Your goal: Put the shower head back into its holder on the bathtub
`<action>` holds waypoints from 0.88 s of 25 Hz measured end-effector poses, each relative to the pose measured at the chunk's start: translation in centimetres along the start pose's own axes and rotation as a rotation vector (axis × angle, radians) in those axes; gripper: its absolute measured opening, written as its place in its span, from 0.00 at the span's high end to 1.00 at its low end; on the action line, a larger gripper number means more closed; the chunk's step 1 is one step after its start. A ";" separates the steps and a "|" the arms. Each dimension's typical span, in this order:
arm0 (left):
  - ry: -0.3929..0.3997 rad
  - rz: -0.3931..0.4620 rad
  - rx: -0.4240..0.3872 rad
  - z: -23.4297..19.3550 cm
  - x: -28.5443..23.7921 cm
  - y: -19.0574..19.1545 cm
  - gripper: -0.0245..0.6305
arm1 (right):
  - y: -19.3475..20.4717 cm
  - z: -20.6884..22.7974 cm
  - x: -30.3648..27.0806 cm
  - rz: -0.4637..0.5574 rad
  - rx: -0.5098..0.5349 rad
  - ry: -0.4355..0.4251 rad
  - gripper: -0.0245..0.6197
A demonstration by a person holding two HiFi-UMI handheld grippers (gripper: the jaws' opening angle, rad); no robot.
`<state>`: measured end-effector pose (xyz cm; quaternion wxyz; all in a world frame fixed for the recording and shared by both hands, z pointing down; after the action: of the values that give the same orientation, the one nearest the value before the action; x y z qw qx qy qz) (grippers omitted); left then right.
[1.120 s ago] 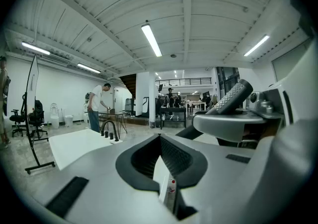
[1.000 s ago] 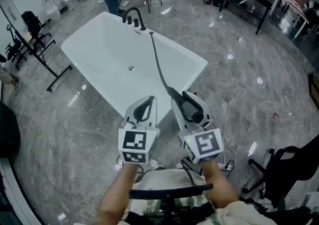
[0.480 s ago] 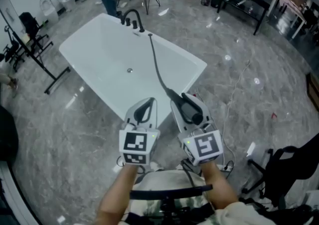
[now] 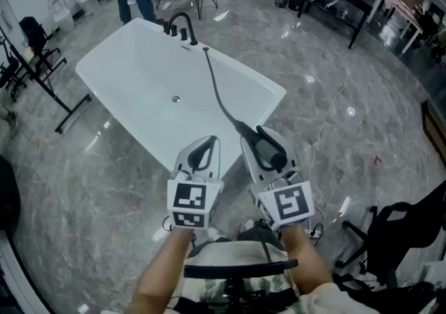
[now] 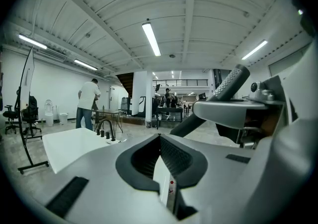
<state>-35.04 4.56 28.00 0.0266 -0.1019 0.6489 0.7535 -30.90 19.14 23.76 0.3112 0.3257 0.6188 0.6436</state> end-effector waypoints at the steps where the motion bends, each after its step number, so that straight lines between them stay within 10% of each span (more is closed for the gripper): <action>1: 0.000 -0.001 0.002 -0.1 -0.2 0.0 0.95 | -0.2 0.1 -0.3 0.003 0.005 -0.002 0.73; 22: -0.211 -0.066 0.022 3.4 -14.0 -2.2 0.95 | -2.1 15.5 -6.3 0.065 0.075 -0.256 0.73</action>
<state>-21.39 9.59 28.95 0.1209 -0.0431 0.6469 0.7517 -14.70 23.38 21.76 0.3543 0.4367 0.5865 0.5830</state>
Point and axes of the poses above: the fingertips, and each gripper's own axes: x backward along the fingers, z to its right, y out of its underside, the point moved 8 cm from there along x, backward along the fingers, and after that the axes turned 8 degrees about -x, right-handed, at the moved point
